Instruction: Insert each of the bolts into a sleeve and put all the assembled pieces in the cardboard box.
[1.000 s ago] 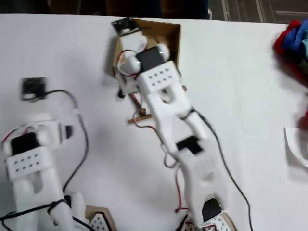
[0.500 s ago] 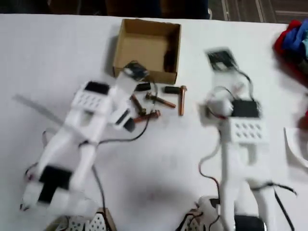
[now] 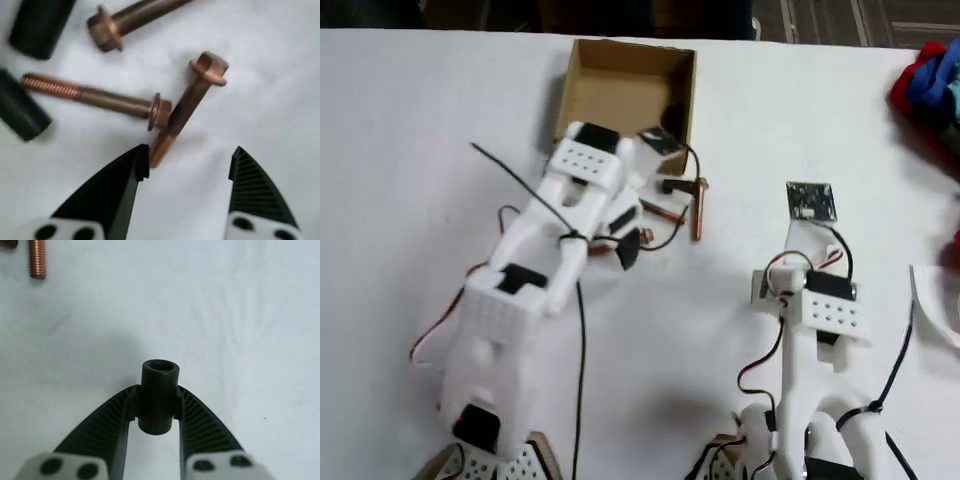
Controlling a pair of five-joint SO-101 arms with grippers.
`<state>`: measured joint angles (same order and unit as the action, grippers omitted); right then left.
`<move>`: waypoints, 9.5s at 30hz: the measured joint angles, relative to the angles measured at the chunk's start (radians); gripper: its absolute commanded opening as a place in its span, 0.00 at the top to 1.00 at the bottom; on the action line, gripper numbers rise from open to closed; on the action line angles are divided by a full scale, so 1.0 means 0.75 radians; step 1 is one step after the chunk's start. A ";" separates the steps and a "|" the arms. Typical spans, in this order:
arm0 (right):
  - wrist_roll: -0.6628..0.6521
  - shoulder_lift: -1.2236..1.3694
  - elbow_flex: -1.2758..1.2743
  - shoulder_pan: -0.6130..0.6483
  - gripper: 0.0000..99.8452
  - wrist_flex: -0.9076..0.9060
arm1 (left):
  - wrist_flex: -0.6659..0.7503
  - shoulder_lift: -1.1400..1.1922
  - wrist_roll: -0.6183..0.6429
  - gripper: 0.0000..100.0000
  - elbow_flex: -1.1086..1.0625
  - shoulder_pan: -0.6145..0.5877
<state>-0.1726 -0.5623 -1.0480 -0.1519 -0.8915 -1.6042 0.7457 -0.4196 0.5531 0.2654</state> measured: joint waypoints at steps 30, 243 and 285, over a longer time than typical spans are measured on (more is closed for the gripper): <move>0.025 -0.002 -0.008 0.051 0.98 0.025 | -0.215 0.436 -0.241 0.98 0.614 0.020; 0.131 -0.804 -0.849 0.675 0.98 1.671 | 1.780 -1.692 0.847 0.97 -1.557 0.321; 0.131 -0.800 -0.849 0.665 0.98 1.667 | 1.207 -2.040 0.843 0.79 -1.626 0.184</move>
<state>-0.0744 -1.1623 -1.6847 0.3468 0.3590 -0.6989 -0.7841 0.2125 -0.6667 0.4035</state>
